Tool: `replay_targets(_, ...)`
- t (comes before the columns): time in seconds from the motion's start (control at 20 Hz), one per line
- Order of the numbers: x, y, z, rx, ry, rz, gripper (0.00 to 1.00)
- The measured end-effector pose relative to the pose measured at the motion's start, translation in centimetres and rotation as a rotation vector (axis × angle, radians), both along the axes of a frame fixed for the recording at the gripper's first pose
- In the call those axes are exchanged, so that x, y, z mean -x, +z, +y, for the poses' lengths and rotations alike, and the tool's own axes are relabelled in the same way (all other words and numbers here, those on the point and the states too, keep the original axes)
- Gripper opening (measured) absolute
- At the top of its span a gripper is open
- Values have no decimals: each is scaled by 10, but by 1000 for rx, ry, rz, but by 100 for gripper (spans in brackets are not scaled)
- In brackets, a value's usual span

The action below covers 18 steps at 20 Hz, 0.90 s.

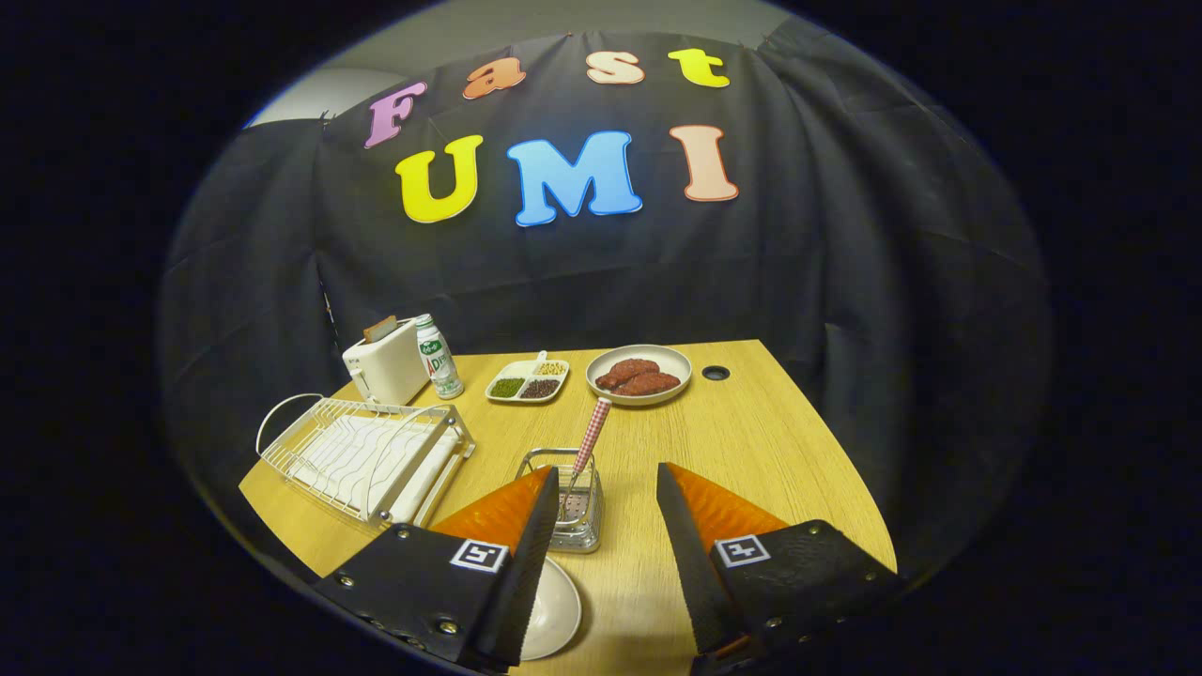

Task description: Take the plate from the dish rack, then take the spoon from the basket and place it into the plate.

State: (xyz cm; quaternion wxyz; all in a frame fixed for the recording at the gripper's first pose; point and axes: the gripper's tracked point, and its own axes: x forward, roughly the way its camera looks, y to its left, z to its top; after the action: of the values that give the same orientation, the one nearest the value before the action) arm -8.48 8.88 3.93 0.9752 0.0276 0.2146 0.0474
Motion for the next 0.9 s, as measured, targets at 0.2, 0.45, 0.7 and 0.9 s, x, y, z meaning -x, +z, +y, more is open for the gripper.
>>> replay_targets(0.2,-26,6,2,-5,-7,-36,65)
replay_targets(0.45,-59,-3,7,16,0,-42,65)
replay_targets(0.7,-97,-39,17,-9,-9,28,66)
replay_targets(0.9,-122,-63,22,-17,-30,76,66)
